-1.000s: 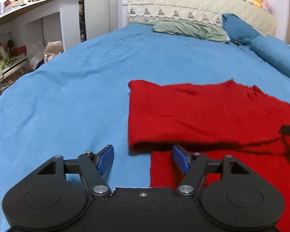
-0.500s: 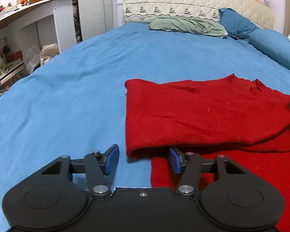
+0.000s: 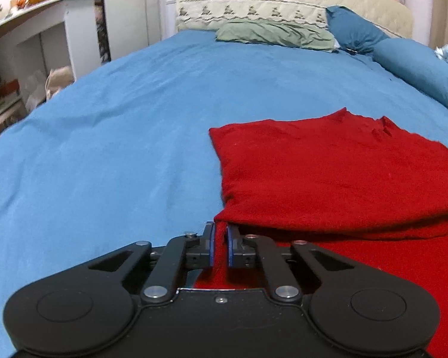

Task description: Fold small clothes

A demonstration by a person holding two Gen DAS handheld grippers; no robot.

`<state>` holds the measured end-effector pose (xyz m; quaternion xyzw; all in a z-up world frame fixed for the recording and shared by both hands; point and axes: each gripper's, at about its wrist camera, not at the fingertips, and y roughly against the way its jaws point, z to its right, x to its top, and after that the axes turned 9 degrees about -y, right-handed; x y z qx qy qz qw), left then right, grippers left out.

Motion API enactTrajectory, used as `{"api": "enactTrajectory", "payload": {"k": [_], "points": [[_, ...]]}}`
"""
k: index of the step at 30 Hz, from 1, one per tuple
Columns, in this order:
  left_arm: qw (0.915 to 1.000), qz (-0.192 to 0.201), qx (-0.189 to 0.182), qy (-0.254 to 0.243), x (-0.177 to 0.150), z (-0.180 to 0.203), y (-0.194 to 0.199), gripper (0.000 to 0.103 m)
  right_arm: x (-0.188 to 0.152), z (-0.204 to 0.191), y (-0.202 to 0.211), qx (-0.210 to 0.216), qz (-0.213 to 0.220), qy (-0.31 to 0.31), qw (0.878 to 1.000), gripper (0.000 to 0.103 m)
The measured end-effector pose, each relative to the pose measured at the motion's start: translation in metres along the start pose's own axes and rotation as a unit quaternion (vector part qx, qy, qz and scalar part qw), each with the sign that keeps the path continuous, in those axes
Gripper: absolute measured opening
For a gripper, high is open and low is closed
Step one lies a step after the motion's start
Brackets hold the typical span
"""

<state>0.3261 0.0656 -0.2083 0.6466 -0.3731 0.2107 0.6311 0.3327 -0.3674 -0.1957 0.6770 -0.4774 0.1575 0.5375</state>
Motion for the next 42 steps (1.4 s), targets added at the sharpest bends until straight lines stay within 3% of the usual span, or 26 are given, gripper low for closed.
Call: {"api": "enactTrajectory", "payload": {"k": [12, 15, 16, 17, 18, 19, 20, 23, 26, 30, 34, 38, 42], "points": [[0.9999, -0.013, 0.010, -0.003, -0.010, 0.002, 0.016, 0.005, -0.021, 0.009, -0.004, -0.036, -0.012, 0.029, 0.999, 0.024], [0.9998, -0.008, 0.014, -0.009, -0.006, 0.003, 0.031, 0.007, -0.020, -0.002, 0.003, -0.052, 0.008, 0.050, 0.997, 0.037], [0.9999, 0.001, 0.012, -0.010, -0.003, 0.004, 0.038, 0.008, -0.020, -0.007, 0.008, -0.053, 0.019, 0.062, 0.996, 0.049], [0.9999, 0.011, 0.005, -0.012, 0.001, 0.004, 0.044, 0.019, -0.019, -0.011, 0.015, -0.048, 0.033, 0.070, 0.996, 0.059], [0.9996, 0.022, -0.004, -0.016, 0.007, 0.006, 0.049, 0.027, -0.019, -0.016, 0.020, -0.038, 0.045, 0.076, 0.995, 0.078], [0.9993, 0.030, -0.011, -0.021, 0.013, 0.008, 0.051, 0.043, -0.018, -0.021, 0.024, -0.023, 0.055, 0.083, 0.995, 0.093], [0.9988, 0.038, -0.018, -0.027, 0.021, 0.011, 0.050, 0.054, -0.017, -0.028, 0.025, -0.008, 0.058, 0.092, 0.994, 0.095], [0.9966, 0.057, -0.045, -0.037, 0.048, 0.020, 0.031, 0.062, -0.018, -0.044, 0.015, 0.020, 0.043, 0.112, 0.993, 0.096], [0.9957, 0.064, -0.048, -0.046, 0.075, 0.025, -0.006, 0.064, -0.021, -0.053, 0.000, 0.028, 0.028, 0.113, 0.993, 0.096], [0.9963, 0.022, -0.075, -0.034, 0.092, 0.020, -0.058, 0.063, -0.025, -0.053, -0.015, 0.031, 0.009, 0.108, 0.994, 0.096], [0.9958, -0.008, -0.091, -0.011, 0.087, 0.012, -0.094, 0.064, -0.033, -0.043, -0.028, 0.012, -0.013, 0.107, 0.994, 0.096], [0.9964, -0.002, -0.081, -0.023, 0.088, 0.018, -0.096, 0.065, -0.041, -0.027, -0.029, -0.001, -0.023, 0.094, 0.995, 0.096], [0.9970, -0.005, -0.073, -0.026, 0.084, 0.022, -0.069, 0.065, -0.042, -0.028, -0.014, -0.004, -0.015, 0.106, 0.994, 0.096]]}}
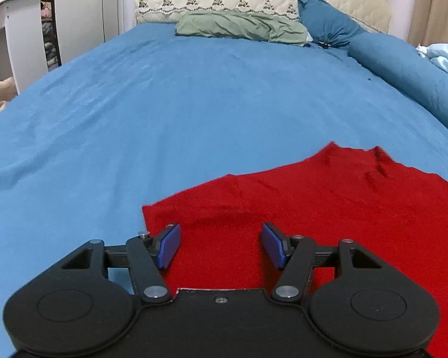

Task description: Fold small clothes

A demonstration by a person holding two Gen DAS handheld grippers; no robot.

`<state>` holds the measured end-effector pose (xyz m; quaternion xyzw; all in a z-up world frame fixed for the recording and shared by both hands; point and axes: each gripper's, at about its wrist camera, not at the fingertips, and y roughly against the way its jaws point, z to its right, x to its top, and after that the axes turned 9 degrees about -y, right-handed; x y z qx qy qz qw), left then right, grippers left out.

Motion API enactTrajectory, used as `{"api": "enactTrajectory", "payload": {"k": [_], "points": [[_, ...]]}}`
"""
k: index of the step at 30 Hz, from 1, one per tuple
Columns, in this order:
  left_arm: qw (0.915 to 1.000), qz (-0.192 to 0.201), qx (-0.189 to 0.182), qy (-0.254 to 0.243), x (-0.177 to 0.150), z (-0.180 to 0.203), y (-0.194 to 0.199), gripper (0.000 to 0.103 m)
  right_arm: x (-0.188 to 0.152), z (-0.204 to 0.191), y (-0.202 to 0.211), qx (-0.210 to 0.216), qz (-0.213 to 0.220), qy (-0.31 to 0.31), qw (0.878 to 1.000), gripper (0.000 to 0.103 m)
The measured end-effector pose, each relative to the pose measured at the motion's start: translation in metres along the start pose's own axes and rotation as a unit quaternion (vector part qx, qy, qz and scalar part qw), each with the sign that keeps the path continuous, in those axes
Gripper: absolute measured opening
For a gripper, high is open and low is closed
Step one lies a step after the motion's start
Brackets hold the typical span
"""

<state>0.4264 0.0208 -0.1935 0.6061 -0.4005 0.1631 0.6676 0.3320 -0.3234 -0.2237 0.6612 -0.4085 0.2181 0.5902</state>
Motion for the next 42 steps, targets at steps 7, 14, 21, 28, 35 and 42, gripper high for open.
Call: {"api": "enactTrajectory", "payload": {"k": [7, 14, 21, 28, 35, 42], "points": [[0.9996, -0.013, 0.013, 0.022, -0.038, 0.029, 0.046, 0.073, -0.008, 0.004, 0.022, 0.010, 0.005, -0.021, 1.000, 0.097], [0.9986, -0.017, 0.003, 0.051, -0.048, 0.024, 0.043, 0.074, -0.018, 0.013, 0.014, -0.004, -0.004, -0.027, 1.000, 0.096], [0.9985, -0.016, 0.016, 0.050, -0.046, 0.024, 0.103, 0.094, 0.000, 0.013, 0.075, 0.023, 0.014, -0.045, 0.999, 0.096], [0.9973, -0.032, 0.017, 0.064, -0.082, 0.016, 0.201, 0.098, 0.010, 0.025, 0.179, 0.042, -0.006, -0.027, 0.999, 0.097], [0.9921, -0.087, -0.006, 0.090, -0.148, 0.009, 0.263, 0.094, -0.039, 0.045, 0.256, 0.034, -0.076, -0.017, 0.996, 0.097], [0.9840, -0.141, -0.049, 0.097, -0.209, 0.022, 0.279, 0.069, -0.117, 0.058, 0.283, 0.006, -0.145, -0.036, 0.989, 0.094]]}}
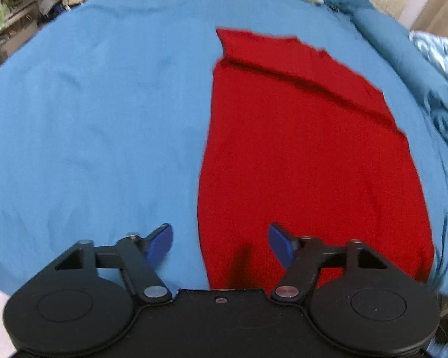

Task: Fold small clothes
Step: 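Grasp the sweater hem with both tools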

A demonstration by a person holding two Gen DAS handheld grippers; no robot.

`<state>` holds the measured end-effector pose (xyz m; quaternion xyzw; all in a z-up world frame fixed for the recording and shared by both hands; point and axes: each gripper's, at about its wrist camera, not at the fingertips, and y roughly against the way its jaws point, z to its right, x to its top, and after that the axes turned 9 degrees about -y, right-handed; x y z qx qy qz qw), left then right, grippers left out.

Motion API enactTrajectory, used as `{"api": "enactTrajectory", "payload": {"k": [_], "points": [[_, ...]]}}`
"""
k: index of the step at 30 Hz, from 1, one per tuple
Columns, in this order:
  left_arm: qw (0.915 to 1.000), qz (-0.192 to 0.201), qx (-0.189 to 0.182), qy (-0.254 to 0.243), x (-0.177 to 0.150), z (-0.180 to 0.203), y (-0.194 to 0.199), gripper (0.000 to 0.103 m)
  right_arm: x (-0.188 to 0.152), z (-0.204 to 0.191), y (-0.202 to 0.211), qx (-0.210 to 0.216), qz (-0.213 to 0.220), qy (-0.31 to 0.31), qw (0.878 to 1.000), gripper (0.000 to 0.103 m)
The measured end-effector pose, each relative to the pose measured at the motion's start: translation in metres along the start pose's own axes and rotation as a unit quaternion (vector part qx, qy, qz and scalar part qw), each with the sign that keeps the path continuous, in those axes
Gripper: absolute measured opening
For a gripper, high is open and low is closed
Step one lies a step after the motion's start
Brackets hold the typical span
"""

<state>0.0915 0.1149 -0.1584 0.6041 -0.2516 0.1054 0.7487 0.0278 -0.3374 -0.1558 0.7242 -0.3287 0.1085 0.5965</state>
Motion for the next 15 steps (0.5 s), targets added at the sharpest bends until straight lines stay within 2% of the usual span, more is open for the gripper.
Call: {"api": "enactTrajectory", "payload": {"k": [1, 4, 8, 15], "points": [[1.0000, -0.007, -0.004, -0.005, -0.006, 0.002, -0.003, 0.064, -0.010, 0.001, -0.003, -0.004, -0.007, -0.004, 1.000, 0.094], [0.9993, -0.031, -0.007, -0.020, -0.020, 0.008, -0.018, 0.057, -0.033, 0.004, -0.011, -0.015, -0.027, -0.016, 0.999, 0.092], [0.9988, -0.043, -0.010, -0.019, -0.035, 0.010, -0.033, 0.044, -0.051, 0.007, -0.019, -0.028, -0.041, -0.031, 0.998, 0.087], [0.9991, -0.035, -0.005, -0.023, -0.042, 0.014, -0.041, 0.043, -0.059, 0.009, -0.033, -0.038, -0.059, -0.042, 0.997, 0.077]]}}
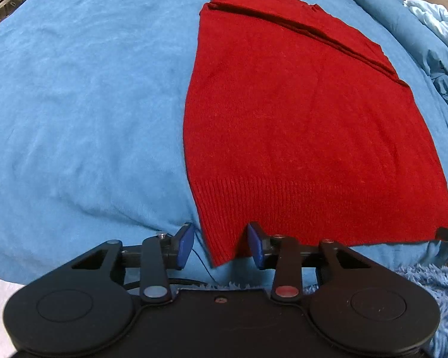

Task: Fold small clothes
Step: 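Grasp the sweater hem with both tools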

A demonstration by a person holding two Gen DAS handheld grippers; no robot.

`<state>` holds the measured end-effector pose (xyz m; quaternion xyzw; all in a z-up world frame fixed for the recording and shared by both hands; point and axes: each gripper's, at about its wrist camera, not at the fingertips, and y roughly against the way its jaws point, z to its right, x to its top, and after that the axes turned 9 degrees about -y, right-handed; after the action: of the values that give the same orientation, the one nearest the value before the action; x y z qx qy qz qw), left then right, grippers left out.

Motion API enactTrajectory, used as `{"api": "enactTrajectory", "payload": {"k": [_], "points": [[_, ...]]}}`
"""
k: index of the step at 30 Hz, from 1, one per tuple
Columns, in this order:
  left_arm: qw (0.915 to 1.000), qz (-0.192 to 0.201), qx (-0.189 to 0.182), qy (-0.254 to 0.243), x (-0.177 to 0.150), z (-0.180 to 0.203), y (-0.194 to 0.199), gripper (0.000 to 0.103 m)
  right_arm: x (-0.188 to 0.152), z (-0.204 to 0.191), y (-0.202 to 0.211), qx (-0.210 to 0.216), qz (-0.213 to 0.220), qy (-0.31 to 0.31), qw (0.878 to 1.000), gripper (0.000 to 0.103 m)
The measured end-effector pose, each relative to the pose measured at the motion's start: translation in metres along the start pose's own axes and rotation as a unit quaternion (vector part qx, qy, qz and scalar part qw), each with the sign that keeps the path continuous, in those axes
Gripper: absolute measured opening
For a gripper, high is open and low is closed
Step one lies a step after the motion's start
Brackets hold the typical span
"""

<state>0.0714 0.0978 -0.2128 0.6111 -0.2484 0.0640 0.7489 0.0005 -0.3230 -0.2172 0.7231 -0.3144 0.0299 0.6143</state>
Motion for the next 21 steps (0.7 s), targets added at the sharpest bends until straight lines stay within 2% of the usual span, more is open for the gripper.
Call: {"api": "enactTrajectory", "payload": {"k": [6, 8, 9, 14, 15, 16, 21], "points": [[1.0000, 0.002, 0.001, -0.002, 0.000, 0.000, -0.002, 0.043, -0.003, -0.006, -0.005, -0.008, 0.000, 0.004, 1.000, 0.073], [1.0000, 0.002, 0.002, -0.003, -0.002, -0.001, 0.001, 0.040, -0.004, -0.006, -0.004, -0.010, 0.001, 0.003, 1.000, 0.068], [1.0000, 0.002, 0.003, -0.004, -0.002, -0.001, 0.002, 0.038, -0.004, -0.006, -0.002, -0.012, 0.002, 0.003, 1.000, 0.063], [0.9999, 0.000, 0.009, -0.007, 0.000, 0.000, 0.004, 0.010, -0.003, -0.010, 0.000, -0.010, -0.003, 0.007, 1.000, 0.039], [1.0000, -0.001, 0.008, -0.004, 0.000, 0.000, 0.005, 0.008, -0.002, -0.008, 0.000, -0.007, -0.005, 0.006, 1.000, 0.029], [1.0000, -0.002, 0.007, -0.001, 0.001, 0.000, 0.006, 0.006, -0.002, -0.007, 0.000, -0.004, -0.007, 0.002, 1.000, 0.025], [0.9999, 0.008, 0.007, 0.004, 0.002, 0.000, 0.024, 0.005, 0.001, -0.009, 0.013, 0.006, -0.002, 0.000, 1.000, 0.022]]}}
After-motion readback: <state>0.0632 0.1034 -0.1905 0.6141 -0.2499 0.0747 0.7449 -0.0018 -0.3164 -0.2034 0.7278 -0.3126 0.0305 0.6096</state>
